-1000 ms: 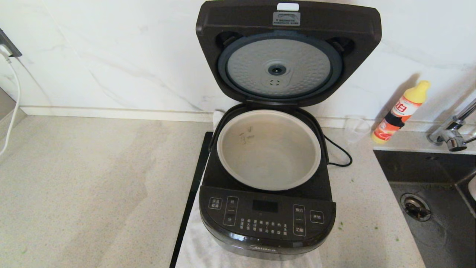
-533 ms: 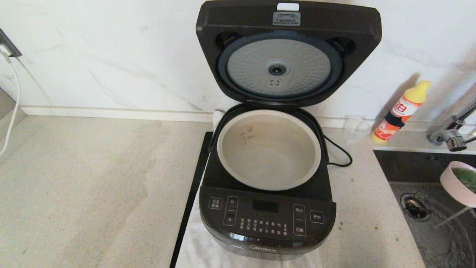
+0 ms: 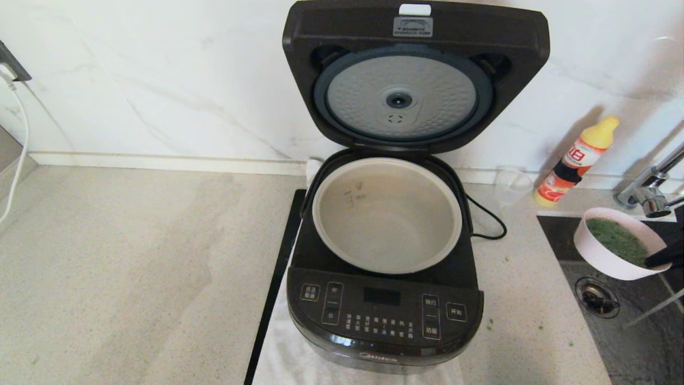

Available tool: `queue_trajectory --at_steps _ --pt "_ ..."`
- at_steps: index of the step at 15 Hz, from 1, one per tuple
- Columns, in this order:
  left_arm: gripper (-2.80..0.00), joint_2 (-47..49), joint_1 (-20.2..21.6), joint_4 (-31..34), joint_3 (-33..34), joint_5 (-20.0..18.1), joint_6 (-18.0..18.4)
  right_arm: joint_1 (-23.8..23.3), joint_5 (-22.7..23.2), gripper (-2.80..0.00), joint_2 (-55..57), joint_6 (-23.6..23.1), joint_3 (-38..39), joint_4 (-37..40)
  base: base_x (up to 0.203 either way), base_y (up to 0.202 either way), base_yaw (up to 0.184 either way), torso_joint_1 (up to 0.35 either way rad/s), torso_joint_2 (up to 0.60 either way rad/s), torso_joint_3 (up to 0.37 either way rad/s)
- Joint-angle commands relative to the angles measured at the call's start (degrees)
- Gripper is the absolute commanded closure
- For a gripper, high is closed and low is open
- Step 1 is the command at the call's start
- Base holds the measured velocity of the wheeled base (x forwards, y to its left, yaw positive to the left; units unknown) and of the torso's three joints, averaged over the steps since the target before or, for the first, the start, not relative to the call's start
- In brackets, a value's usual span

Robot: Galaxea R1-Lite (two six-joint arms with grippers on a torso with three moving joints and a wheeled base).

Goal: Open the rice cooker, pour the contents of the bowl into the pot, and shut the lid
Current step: Pour the water from the bowl into the rice cooker

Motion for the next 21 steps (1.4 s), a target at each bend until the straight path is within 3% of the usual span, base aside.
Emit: queue_trajectory --at_steps 1,10,16,21 --pt "0.0 -0.2 0.0 0.0 0.0 0.1 0.0 5.3 -0.8 0.0 -4.5 1.1 0.0 0.7 0.0 0.0 0.0 0.0 0.0 0.0" --pt "0.0 -0.2 0.0 0.0 0.0 0.0 0.0 22.4 -1.4 0.0 -10.1 4.7 -7.0 9.3 0.0 0.0 0.0 0.0 0.0 0.0" --pt "0.0 -0.2 0.0 0.0 0.0 0.0 0.0 33.9 -6.1 0.0 -9.1 10.2 -15.1 12.0 0.0 0.0 0.0 0.0 0.0 0.0" --pt "0.0 -0.2 0.0 0.0 0.1 0.0 0.0 42.8 -9.9 0.0 -9.4 13.7 -16.4 11.4 0.0 0.0 0.0 0.0 0.0 0.0"
